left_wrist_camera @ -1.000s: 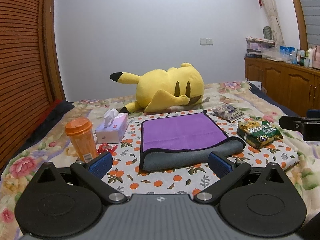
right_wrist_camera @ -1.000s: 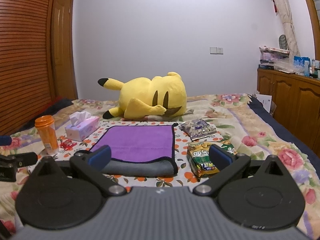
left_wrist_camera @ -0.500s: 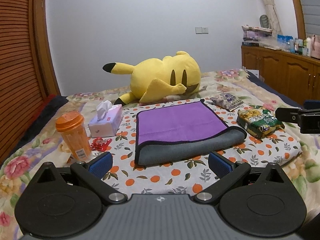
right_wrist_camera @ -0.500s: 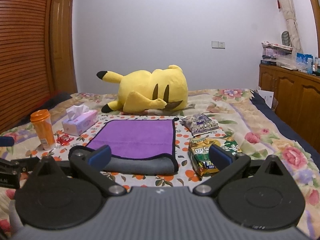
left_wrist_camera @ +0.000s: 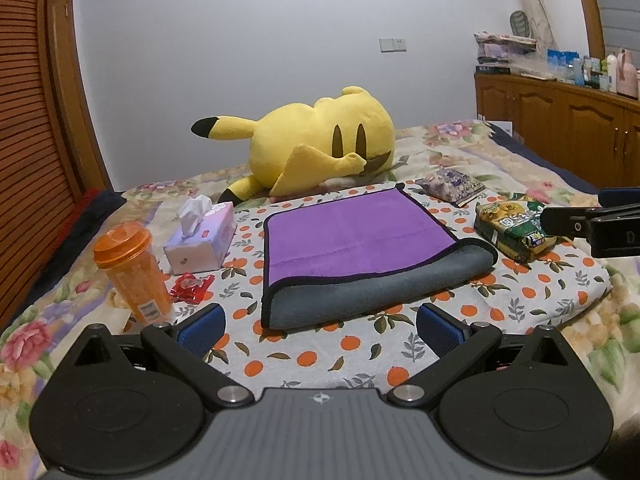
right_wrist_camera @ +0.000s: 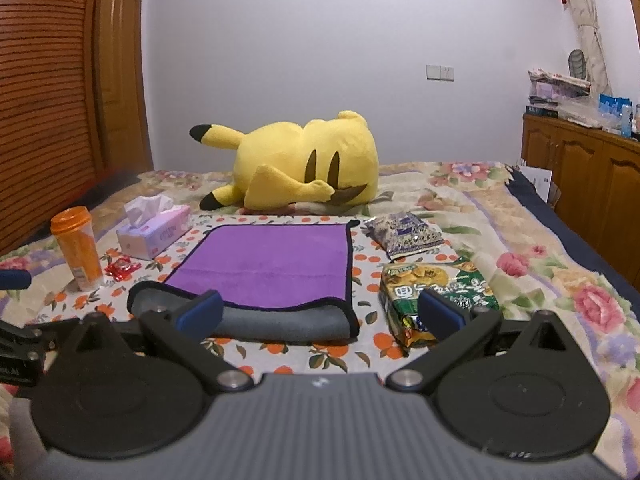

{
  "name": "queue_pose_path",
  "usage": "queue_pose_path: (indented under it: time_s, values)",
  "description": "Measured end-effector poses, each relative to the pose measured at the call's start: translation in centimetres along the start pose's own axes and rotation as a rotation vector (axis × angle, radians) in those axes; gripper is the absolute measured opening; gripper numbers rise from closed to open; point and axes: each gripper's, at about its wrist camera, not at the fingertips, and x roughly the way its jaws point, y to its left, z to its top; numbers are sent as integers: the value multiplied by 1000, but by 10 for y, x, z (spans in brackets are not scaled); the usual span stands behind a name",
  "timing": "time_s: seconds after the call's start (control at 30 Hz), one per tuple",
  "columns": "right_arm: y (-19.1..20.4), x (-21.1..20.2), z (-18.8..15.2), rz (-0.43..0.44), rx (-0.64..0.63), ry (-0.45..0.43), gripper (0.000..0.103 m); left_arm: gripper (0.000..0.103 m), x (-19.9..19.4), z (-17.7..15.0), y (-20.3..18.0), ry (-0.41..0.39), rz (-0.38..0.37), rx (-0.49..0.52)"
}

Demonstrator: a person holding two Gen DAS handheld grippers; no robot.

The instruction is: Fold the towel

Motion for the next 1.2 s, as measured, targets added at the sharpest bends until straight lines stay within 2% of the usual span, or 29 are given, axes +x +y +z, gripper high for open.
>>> queue_pose_path:
  time_s: [0.63, 1.2]
  values:
    - [7, 33, 7, 18, -26, 46, 103, 103, 32, 12, 12, 35, -16, -31]
    - [7, 70, 10, 50, -28, 101, 103, 101, 74, 16, 28, 99, -39, -58]
